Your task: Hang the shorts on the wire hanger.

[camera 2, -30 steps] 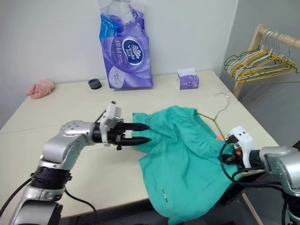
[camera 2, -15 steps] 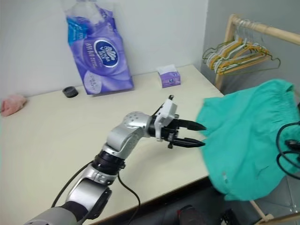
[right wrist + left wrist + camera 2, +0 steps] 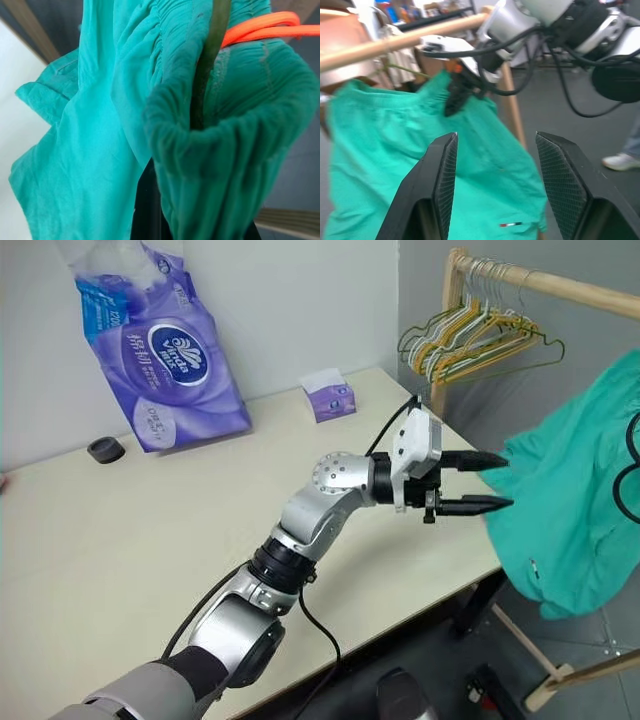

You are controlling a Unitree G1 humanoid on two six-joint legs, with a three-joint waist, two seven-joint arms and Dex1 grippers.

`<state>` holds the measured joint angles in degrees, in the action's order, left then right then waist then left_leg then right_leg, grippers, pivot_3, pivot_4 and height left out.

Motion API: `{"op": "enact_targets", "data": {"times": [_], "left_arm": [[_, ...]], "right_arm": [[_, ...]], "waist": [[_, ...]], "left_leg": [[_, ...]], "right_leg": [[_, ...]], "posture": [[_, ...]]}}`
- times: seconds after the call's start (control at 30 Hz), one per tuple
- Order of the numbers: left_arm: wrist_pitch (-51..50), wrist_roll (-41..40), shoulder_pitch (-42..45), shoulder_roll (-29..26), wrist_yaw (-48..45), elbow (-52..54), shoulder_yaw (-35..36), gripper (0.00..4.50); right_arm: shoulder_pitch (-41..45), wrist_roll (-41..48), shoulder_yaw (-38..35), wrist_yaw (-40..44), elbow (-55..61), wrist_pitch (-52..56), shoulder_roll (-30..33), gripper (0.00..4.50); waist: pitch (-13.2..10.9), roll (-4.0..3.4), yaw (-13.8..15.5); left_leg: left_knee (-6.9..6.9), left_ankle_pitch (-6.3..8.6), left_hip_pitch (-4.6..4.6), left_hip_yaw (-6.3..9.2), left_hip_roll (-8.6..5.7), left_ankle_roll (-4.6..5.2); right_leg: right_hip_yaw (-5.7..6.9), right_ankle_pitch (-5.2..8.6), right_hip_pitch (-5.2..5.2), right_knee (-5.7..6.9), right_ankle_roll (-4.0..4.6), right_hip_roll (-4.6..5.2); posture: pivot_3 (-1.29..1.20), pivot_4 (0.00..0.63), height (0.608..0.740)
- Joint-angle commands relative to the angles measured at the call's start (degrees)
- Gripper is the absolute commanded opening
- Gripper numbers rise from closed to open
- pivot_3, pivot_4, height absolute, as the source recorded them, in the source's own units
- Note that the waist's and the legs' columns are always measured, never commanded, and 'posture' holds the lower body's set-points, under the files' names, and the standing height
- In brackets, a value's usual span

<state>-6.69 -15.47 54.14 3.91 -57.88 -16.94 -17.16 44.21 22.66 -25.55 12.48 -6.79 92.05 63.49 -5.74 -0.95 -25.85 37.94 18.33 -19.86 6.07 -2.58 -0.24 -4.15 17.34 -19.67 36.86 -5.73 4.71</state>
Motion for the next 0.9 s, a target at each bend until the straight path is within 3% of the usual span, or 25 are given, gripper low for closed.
{"op": "enact_targets", "data": {"times": [0.03, 0.3, 0.57, 0.9], "left_arm": [[3.1, 0.8, 2.5, 0.9, 0.5, 0.1, 0.5, 2.59], [6.4, 0.7, 8.6, 3.4, -0.9, -5.7, 1.5, 2.59], [9.5, 1.3, 13.3, 5.7, -1.2, -12.0, 1.8, 2.59], [12.1, 1.3, 20.0, 7.7, 2.1, -21.4, 4.4, 2.59]], "right_arm": [[5.4, -2.6, 0.9, -1.1, -4.2, 0.4, 2.0, 0.0], [10.4, -3.2, 6.0, 1.5, -17.3, 0.4, 5.8, 0.0], [4.6, 3.6, 6.5, 3.0, -16.8, 0.4, 7.8, 0.0], [4.4, 3.8, 4.0, -0.6, -15.0, 0.4, 5.6, 0.0]], "waist": [[-0.2, -0.01, 0.1], [-1.2, 0.05, 0.5], [-1.5, 0.13, -0.1], [-1.5, 0.13, -0.7]], "left_leg": [[0.0, 0.0, 0.01, -0.04, -0.02, 0.0], [0.0, 0.05, -0.02, -0.59, -0.07, -0.08], [0.0, 0.06, -0.02, -0.97, 0.06, -0.12], [0.0, 0.07, -0.02, -1.04, 0.07, -0.14]], "right_leg": [[0.0, 0.0, 0.0, 0.01, -0.01, 0.05], [0.03, 0.01, 0.01, 0.01, -0.28, 0.37], [0.01, 0.07, 0.03, 0.0, -0.43, 0.4], [0.02, 0.13, 0.03, 0.0, -0.55, 0.44]], "posture": [[-0.5, 0.135, 0.74], [-0.51, 0.145, 0.74], [-0.5, 0.142, 0.74], [-0.49, 0.122, 0.74]]}}
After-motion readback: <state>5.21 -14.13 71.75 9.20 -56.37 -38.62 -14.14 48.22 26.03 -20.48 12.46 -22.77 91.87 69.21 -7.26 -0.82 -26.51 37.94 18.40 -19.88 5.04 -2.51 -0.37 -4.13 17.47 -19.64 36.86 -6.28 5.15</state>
